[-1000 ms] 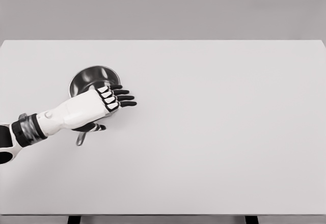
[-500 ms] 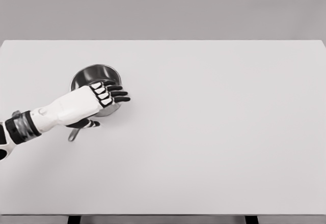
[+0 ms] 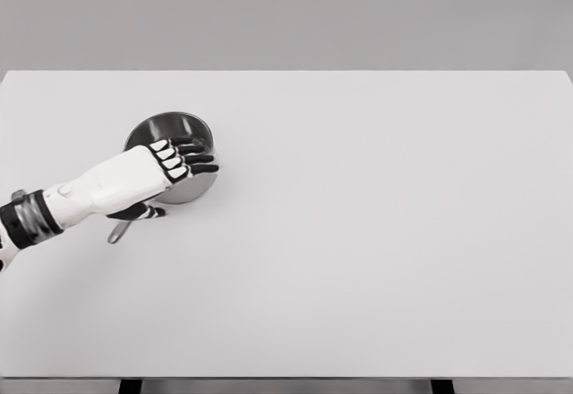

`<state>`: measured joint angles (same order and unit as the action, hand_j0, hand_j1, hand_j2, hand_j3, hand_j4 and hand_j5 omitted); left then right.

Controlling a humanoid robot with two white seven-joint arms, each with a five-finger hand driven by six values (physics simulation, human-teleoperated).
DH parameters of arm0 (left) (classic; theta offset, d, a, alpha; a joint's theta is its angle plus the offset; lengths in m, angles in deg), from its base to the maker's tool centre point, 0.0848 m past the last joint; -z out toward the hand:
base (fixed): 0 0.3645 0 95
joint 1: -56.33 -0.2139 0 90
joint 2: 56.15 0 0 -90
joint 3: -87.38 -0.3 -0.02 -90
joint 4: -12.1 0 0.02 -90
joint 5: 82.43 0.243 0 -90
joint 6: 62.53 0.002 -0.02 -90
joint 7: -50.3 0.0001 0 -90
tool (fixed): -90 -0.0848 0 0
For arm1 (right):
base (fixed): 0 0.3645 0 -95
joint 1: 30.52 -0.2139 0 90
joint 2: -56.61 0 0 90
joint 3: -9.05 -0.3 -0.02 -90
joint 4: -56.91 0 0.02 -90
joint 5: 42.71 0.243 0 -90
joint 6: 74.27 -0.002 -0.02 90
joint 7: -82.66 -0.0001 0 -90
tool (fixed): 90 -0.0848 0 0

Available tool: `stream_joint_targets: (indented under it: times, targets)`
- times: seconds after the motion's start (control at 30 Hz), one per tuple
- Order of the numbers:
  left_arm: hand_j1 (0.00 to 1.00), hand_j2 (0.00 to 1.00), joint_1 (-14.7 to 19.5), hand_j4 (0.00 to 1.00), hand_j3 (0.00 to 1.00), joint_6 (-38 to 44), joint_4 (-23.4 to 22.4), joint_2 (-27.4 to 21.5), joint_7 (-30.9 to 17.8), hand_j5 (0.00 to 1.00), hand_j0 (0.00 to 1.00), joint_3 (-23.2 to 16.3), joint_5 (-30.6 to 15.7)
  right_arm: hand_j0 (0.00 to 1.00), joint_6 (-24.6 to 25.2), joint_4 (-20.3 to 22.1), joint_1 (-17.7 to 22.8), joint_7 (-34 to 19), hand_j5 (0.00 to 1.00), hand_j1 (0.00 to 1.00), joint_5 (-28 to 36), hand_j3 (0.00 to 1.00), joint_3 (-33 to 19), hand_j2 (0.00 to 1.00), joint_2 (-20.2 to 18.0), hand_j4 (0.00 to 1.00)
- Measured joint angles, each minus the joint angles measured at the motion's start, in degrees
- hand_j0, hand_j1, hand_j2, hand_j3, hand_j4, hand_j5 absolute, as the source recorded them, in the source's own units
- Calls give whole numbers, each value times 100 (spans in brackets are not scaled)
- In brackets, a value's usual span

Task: Rotate pot handle

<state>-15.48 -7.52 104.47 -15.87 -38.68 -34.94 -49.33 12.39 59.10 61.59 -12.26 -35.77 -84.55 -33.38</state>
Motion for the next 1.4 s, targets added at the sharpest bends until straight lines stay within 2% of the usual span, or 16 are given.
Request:
stream_joint_targets:
  times: [1.4]
  targets:
    - [100,100,26,100,100,0,-679,-194,0,100,100,459,-1,100,-2,0,0,0,100,100,0,100,0,100,0,100]
